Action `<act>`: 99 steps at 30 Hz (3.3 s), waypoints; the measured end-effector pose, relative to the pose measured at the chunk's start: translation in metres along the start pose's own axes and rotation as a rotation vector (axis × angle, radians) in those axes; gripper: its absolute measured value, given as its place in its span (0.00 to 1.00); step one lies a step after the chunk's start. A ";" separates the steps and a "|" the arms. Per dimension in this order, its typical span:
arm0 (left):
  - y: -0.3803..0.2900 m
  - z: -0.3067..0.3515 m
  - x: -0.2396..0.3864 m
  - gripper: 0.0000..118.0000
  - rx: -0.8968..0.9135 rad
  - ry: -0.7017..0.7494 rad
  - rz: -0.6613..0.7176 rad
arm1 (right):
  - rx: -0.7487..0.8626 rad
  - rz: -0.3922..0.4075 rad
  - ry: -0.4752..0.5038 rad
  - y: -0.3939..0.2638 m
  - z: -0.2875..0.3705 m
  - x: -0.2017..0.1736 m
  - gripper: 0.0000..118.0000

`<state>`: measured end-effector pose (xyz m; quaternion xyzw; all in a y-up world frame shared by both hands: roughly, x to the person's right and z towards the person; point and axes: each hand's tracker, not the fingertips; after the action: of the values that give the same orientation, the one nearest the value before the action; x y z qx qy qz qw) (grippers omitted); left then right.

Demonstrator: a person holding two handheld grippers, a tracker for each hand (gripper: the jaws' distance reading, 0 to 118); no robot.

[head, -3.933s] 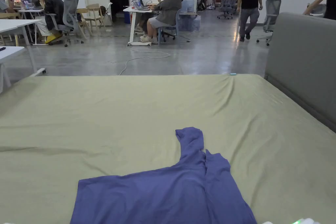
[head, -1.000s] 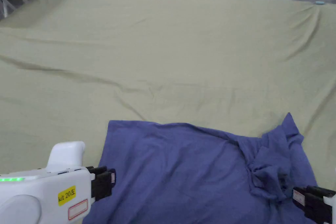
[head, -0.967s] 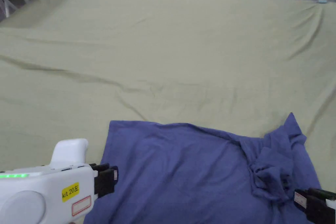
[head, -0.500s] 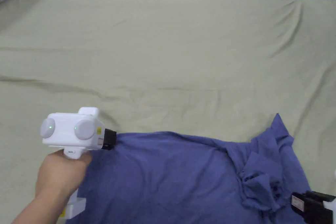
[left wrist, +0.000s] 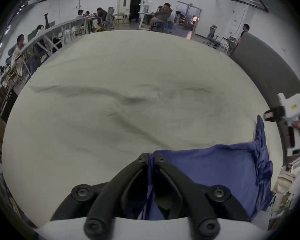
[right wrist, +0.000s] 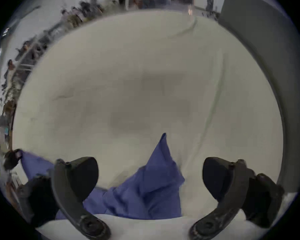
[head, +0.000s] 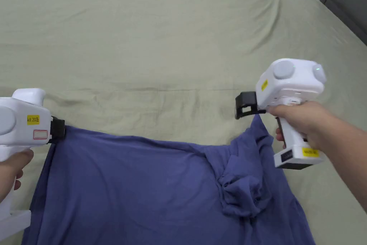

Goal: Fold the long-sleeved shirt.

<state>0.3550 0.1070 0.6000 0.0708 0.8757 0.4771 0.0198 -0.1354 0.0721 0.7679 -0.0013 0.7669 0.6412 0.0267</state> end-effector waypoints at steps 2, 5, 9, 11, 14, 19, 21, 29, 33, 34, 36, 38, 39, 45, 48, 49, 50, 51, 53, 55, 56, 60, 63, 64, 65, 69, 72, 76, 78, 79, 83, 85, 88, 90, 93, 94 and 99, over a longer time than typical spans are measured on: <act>-0.001 -0.005 -0.003 0.00 -0.018 -0.003 0.006 | -0.149 -0.093 0.026 -0.003 -0.022 0.000 0.17; -0.002 -0.009 -0.009 0.00 -0.042 -0.003 0.015 | -0.100 -0.067 0.037 -0.007 -0.008 0.000 0.08; 0.007 -0.012 -0.016 0.00 -0.039 -0.030 0.047 | 0.067 -0.065 0.082 0.001 0.035 0.007 0.06; 0.016 -0.013 -0.019 0.00 -0.030 -0.046 0.060 | 0.067 -0.062 0.115 0.006 0.052 0.011 0.06; 0.030 -0.010 -0.023 0.00 -0.014 -0.054 0.079 | 0.163 -0.038 0.096 0.014 0.078 0.018 0.06; 0.043 0.020 -0.029 0.00 0.076 -0.079 0.098 | 0.282 -0.029 0.143 0.009 0.119 0.036 0.06; 0.036 0.033 -0.027 0.00 0.085 -0.099 0.084 | 0.309 0.022 0.140 -0.015 0.128 0.042 0.06; -0.094 0.100 -0.016 0.00 -0.038 -0.101 -0.109 | 0.340 0.202 0.115 -0.220 0.123 0.070 0.06; -0.158 0.114 -0.014 0.00 -0.154 -0.062 -0.180 | 0.244 0.221 0.089 -0.290 0.094 0.082 0.06; -0.173 0.107 -0.012 0.00 -0.193 -0.034 -0.235 | 0.209 0.227 0.078 -0.303 0.080 0.084 0.06; -0.198 0.090 -0.006 0.00 -0.251 0.002 -0.269 | 0.135 0.200 0.084 -0.318 0.052 0.086 0.06; -0.213 0.074 -0.004 0.00 -0.252 -0.014 -0.253 | 0.130 0.205 0.077 -0.325 0.026 0.085 0.06; -0.215 0.075 -0.002 0.00 -0.209 0.013 -0.251 | 0.182 0.210 0.057 -0.325 0.028 0.085 0.06; -0.213 0.073 -0.016 0.04 -0.181 0.000 -0.145 | 0.163 0.168 0.071 -0.319 0.030 0.085 0.12; -0.206 0.096 -0.018 0.53 -0.159 0.036 -0.021 | 0.144 0.134 0.082 -0.313 0.045 0.092 0.48; -0.202 0.112 -0.018 0.71 -0.131 0.040 -0.004 | 0.131 0.132 0.048 -0.317 0.062 0.093 0.79; -0.201 0.132 -0.018 0.72 -0.067 0.025 0.011 | 0.146 0.137 0.001 -0.320 0.080 0.095 0.89; -0.199 0.149 -0.017 0.72 -0.002 0.006 0.021 | 0.216 0.153 -0.036 -0.325 0.099 0.096 0.89; -0.200 0.176 -0.013 0.72 0.082 0.007 0.028 | 0.381 0.156 -0.041 -0.340 0.140 0.094 0.89; -0.207 0.191 -0.004 0.72 0.074 0.016 0.025 | 0.425 0.109 -0.001 -0.349 0.162 0.093 0.89; -0.211 0.193 -0.001 0.71 0.032 0.013 0.023 | 0.443 0.081 0.045 -0.353 0.168 0.092 0.89; -0.235 0.178 0.005 0.10 -0.073 -0.132 0.100 | 0.397 -0.004 0.360 -0.371 0.166 0.086 0.54; -0.239 0.168 -0.011 0.00 -0.056 -0.269 0.185 | 0.399 0.022 0.333 -0.380 0.149 0.069 0.00; -0.236 0.165 -0.022 0.00 -0.004 -0.314 0.226 | 0.374 0.054 0.350 -0.380 0.146 0.064 0.00; -0.230 0.159 -0.034 0.00 0.025 -0.355 0.275 | 0.377 0.051 0.372 -0.379 0.144 0.063 0.00; -0.223 0.121 -0.081 0.97 -0.024 -0.434 0.372 | 0.380 0.035 0.489 -0.371 0.142 0.063 0.00; -0.224 0.075 -0.106 0.98 -0.124 -0.540 0.461 | 0.387 0.027 0.551 -0.367 0.135 0.060 0.00; -0.226 0.034 -0.112 1.00 -0.127 -0.853 0.687 | 0.376 0.040 0.653 -0.362 0.125 0.055 0.00; -0.221 0.014 -0.094 1.00 -0.192 -1.023 0.808 | 0.378 0.057 0.682 -0.360 0.125 0.049 0.00; -0.220 0.002 -0.081 1.00 -0.233 -1.032 0.781 | 0.377 0.071 0.696 -0.360 0.123 0.044 0.00; -0.190 -0.019 -0.023 1.00 -0.284 -1.033 0.569 | 0.386 0.153 0.692 -0.356 0.125 0.023 0.00; -0.181 -0.026 0.001 0.79 -0.342 -1.023 0.541 | 0.378 0.167 0.685 -0.351 0.125 0.017 0.00; -0.175 -0.043 -0.003 0.02 -0.345 -0.880 0.540 | 0.377 0.173 0.660 -0.349 0.125 0.010 0.00; -0.185 -0.048 -0.016 0.03 -0.371 -0.928 0.627 | 0.373 0.163 0.659 -0.348 0.126 0.012 0.00; -0.192 -0.029 -0.048 0.03 -0.268 -1.009 0.716 | 0.371 0.130 0.656 -0.346 0.128 0.015 0.00; -0.194 -0.019 -0.064 0.03 -0.237 -1.026 0.751 | 0.370 0.120 0.655 -0.344 0.129 0.016 0.00; -0.196 0.023 -0.127 0.02 -0.195 -1.027 0.738 | 0.365 0.092 0.668 -0.337 0.134 0.012 0.00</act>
<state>0.4621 0.0037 0.4187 0.5852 0.6253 0.4353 0.2778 -0.1303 0.1448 0.4127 -0.1709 0.8342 0.4588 -0.2538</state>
